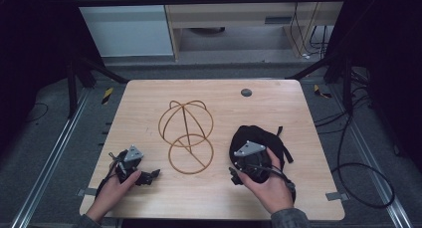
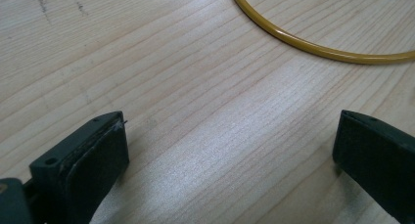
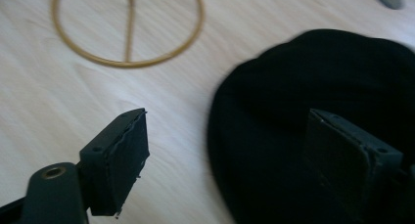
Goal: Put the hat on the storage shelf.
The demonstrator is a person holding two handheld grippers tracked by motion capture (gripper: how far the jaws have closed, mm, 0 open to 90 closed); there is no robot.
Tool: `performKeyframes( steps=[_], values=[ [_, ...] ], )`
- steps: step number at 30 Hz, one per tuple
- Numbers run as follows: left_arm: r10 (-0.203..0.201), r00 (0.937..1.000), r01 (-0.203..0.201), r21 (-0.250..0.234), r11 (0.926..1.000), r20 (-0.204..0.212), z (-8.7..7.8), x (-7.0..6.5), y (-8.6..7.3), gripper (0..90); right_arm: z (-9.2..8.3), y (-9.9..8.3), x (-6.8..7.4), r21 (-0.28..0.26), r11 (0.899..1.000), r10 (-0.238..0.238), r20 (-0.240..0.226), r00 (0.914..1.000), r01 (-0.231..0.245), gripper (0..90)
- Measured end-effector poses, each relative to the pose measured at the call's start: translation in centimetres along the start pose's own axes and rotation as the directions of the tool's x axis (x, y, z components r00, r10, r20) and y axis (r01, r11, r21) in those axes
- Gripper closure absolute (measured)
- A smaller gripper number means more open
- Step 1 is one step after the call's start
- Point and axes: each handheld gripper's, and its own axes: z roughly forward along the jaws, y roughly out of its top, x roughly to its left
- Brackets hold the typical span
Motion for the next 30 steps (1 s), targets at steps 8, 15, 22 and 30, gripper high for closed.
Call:
performKeyframes(
  steps=[8,15,22,30],
  values=[
    [-0.001,1.0,0.001,0.0,1.0,0.0,0.0,0.0,0.0,0.0,-2.2,0.5,-3.9,0.067,0.997,0.033,0.06,0.9976,-0.037,15.2],
    [-0.001,1.0,0.001,0.0,1.0,0.0,0.0,0.0,0.0,0.0,-2.5,0.8,-6.2,0.145,0.989,0.029,0.075,0.9967,-0.04,19.2],
    [-0.001,1.0,0.001,0.0,1.0,0.0,0.0,0.0,0.0,0.0,-1.6,1.7,-8.8,0.212,0.976,0.043,0.063,0.9971,-0.056,25.6],
    [-0.001,1.0,0.001,0.0,1.0,0.0,0.0,0.0,0.0,0.0,-0.2,3.5,-9.8,0.235,0.971,0.035,0.023,0.9991,-0.039,26.8]
  ],
)
